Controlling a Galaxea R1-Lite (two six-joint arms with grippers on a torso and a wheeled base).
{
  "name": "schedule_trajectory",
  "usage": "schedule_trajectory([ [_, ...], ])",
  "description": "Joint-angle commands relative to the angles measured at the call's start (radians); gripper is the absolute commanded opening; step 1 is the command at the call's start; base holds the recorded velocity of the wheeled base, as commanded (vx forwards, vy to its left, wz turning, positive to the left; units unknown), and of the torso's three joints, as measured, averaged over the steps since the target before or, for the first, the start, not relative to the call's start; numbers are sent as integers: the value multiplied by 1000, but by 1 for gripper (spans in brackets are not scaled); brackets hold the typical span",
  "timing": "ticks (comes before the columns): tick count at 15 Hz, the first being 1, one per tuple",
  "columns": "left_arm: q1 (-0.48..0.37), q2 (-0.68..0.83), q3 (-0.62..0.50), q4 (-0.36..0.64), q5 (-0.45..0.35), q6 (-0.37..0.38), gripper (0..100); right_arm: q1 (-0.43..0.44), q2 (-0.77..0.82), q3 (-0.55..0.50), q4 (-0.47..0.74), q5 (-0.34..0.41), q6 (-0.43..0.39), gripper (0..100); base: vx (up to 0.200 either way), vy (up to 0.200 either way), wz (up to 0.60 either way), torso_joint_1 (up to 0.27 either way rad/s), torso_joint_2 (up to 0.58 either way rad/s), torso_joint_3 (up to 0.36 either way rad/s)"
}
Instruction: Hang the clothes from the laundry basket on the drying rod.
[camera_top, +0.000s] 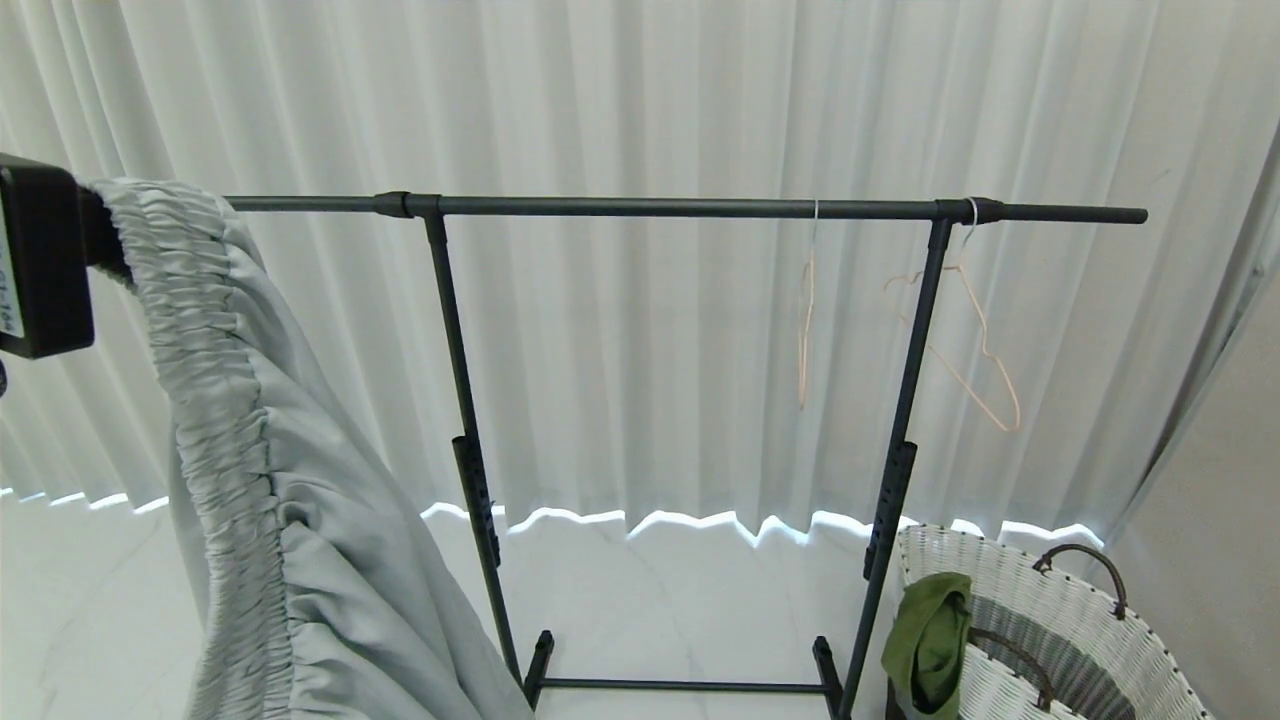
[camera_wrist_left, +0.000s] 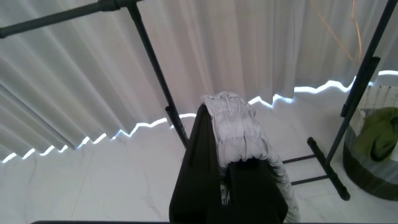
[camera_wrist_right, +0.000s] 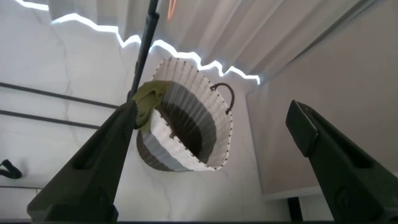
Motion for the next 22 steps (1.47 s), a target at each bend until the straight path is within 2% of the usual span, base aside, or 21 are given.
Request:
schedule_trajectory([
  [1,2,2,3,-1,0,7,0,1,2,0,-1,0,2,100,0,0,0,212,-496,-276],
  [10,10,2,19,-1,0,11,0,1,2,8,-1,-3,-1,100,0,0,0,224,-492,-266],
  [12,10,1,19,0,0,11,0,1,1,8,-1,-3,-1,100,0,0,0,54,-117,-58],
  [18,10,1,20,-1,0,11,0,1,2,9,-2,-3,-1,100,0,-200,0,11,-12,-10],
  [22,10,-1,22,-4,0,13,0,1,1,26,-11,-5,-1,100,0,0,0,0,0,0],
])
